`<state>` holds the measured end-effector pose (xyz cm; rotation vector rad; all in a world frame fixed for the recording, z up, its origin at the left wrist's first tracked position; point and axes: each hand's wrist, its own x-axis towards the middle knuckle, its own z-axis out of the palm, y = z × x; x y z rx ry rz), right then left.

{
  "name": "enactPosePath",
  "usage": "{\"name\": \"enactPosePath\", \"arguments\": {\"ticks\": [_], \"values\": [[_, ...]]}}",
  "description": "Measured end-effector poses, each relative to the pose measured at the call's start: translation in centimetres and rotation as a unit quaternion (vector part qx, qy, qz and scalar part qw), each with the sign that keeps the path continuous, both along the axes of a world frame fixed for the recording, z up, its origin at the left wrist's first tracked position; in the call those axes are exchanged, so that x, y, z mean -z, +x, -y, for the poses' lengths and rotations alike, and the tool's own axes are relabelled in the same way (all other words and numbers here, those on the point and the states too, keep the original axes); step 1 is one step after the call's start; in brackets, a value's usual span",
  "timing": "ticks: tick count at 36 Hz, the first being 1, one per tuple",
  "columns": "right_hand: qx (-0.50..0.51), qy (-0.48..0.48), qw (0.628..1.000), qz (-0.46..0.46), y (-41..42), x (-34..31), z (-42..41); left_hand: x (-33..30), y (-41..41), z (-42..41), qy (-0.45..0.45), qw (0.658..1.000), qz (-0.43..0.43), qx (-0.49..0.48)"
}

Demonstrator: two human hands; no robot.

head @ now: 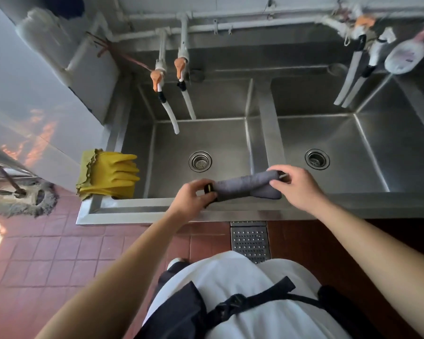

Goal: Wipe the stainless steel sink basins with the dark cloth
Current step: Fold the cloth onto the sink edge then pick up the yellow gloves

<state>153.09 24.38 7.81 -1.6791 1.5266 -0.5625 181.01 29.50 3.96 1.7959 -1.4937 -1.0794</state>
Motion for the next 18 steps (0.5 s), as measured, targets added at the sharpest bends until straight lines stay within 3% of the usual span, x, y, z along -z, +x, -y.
{"name": "enactPosePath", "arguments": {"ticks": [4, 6, 18], "values": [[0.016, 0.040, 0.993, 0.111, 2.5, -1.1, -0.1, -2.0, 1.9, -1.7, 0.013, 0.982, -0.154, -0.107], [0.016, 0.067, 0.988, 0.141, 4.1, -1.1, -0.3, -2.5, 2.7, -2.9, 0.015, 0.969, -0.191, -0.153], [0.018, 0.235, 0.955, 0.181, 14.0, 2.5, -1.7, -1.6, 9.6, -8.3, 0.085, 0.914, -0.245, -0.312]]}}
